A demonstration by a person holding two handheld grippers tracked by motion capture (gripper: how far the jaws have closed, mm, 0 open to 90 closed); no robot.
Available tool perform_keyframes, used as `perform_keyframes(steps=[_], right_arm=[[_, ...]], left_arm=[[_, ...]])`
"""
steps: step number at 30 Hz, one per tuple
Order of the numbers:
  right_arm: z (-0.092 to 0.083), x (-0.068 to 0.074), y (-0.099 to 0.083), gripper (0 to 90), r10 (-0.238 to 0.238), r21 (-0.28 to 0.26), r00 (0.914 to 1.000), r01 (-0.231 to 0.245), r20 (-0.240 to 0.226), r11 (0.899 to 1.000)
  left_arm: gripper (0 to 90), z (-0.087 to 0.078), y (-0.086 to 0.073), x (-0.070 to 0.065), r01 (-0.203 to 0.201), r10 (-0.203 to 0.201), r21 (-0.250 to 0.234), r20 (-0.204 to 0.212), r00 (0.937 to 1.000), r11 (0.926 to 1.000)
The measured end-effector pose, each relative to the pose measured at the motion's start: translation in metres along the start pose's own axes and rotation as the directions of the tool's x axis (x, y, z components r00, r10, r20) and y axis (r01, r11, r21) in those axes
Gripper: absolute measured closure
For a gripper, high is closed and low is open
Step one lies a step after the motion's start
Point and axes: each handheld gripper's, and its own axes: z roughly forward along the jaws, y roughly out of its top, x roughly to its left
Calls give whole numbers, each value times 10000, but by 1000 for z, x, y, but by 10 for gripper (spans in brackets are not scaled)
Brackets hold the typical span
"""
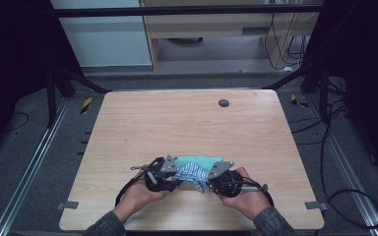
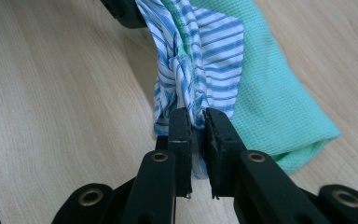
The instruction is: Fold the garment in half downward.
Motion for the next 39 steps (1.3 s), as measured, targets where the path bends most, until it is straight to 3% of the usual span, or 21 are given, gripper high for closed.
perform_keyframes(steps=[10, 13, 19, 28, 36, 39], right_arm=[[11, 8, -8, 853, -42, 260, 9996, 49, -264, 9996], [11, 9, -9, 872, -106, 348, 9994, 117, -336, 9993], [10, 9, -10, 874, -89, 414, 9994, 103, -349, 9991], [9, 9, -14, 871, -42, 500, 9994, 60, -355, 9987], [9, 9, -15, 860, -38, 545, 9994, 56, -335, 9985], [9, 9, -15, 851, -35, 541, 9994, 53, -334, 9985]], left_arm=[[796, 0, -9, -1, -123, 123, -85, -3, 9999, 9999], [797, 0, -11, -2, -208, 207, -135, -52, 9998, 9997], [667, -8, -14, -1, -16, 16, -86, -34, 10000, 10000], [692, -31, -14, 1, 13, -18, -338, -163, 9999, 9994], [706, -36, -6, 6, 306, -353, -835, -551, 9979, 9960], [701, -35, -1, 5, 392, -450, -1101, -508, 9977, 9931]])
